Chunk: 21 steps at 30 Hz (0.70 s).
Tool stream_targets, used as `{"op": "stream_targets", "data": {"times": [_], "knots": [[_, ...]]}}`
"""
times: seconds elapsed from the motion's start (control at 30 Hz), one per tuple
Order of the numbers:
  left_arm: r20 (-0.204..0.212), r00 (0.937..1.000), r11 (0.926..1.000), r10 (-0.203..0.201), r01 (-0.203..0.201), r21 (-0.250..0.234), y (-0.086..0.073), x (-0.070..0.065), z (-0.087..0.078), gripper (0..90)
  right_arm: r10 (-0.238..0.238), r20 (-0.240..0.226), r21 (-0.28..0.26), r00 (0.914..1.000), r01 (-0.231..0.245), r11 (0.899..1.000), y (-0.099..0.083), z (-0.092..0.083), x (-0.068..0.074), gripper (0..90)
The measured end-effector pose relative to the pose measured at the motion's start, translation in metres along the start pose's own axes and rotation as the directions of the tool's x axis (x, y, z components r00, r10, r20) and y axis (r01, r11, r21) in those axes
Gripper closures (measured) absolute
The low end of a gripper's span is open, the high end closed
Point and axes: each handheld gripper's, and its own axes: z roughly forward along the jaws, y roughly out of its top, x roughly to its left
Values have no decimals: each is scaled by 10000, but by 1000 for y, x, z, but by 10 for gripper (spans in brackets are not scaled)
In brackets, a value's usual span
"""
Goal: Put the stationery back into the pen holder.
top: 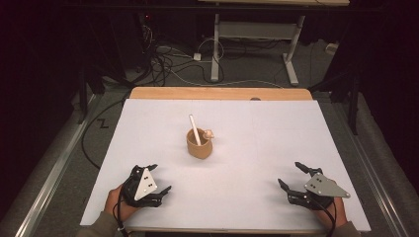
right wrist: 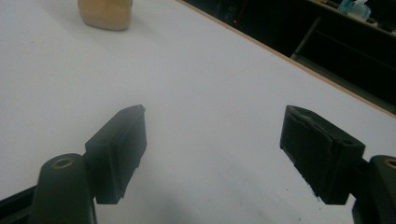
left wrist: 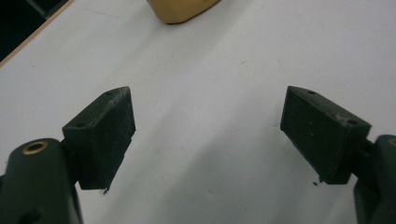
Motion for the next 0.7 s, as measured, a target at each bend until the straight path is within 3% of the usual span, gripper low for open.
{"op": "stream_targets", "data": {"times": [0.7], "knots": [[19, 10000, 10000, -41, 41, 13, 0, 1, 1, 172, -31, 3, -5, 10000, 31, 10000, -1, 1, -1, 232]]}}
